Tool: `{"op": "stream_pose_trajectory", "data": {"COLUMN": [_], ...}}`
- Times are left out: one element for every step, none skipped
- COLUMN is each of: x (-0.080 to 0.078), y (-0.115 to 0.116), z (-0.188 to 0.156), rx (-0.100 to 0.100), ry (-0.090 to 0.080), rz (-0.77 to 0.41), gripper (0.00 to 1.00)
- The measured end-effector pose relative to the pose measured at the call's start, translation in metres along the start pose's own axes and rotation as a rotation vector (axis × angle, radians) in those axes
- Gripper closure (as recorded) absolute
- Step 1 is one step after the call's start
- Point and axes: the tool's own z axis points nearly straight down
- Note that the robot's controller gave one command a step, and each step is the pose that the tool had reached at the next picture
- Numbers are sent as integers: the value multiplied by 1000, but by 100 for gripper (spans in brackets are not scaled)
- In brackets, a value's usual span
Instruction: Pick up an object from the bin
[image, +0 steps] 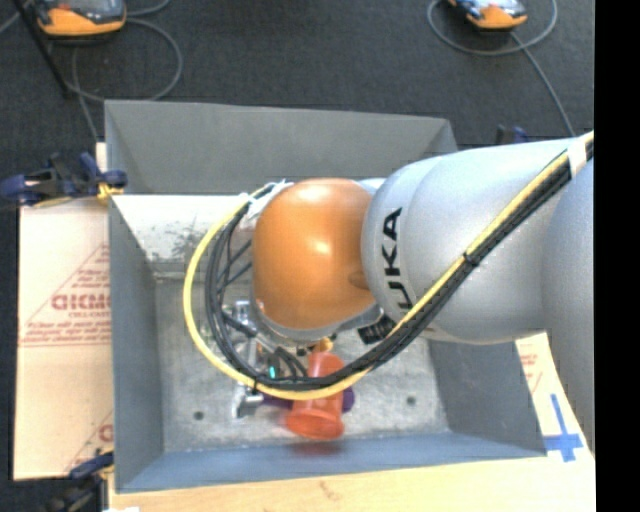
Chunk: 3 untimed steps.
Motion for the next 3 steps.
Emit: {"op": "stream_pose_trajectory", "data": {"x": [-2, -5, -3], "y": [-1, -23, -39], "z": [-3, 5, 60], "rx": [-2, -4, -1], "ry": [-7, -8, -12], "rz": [3, 98, 129], "gripper": [0, 0, 0]}}
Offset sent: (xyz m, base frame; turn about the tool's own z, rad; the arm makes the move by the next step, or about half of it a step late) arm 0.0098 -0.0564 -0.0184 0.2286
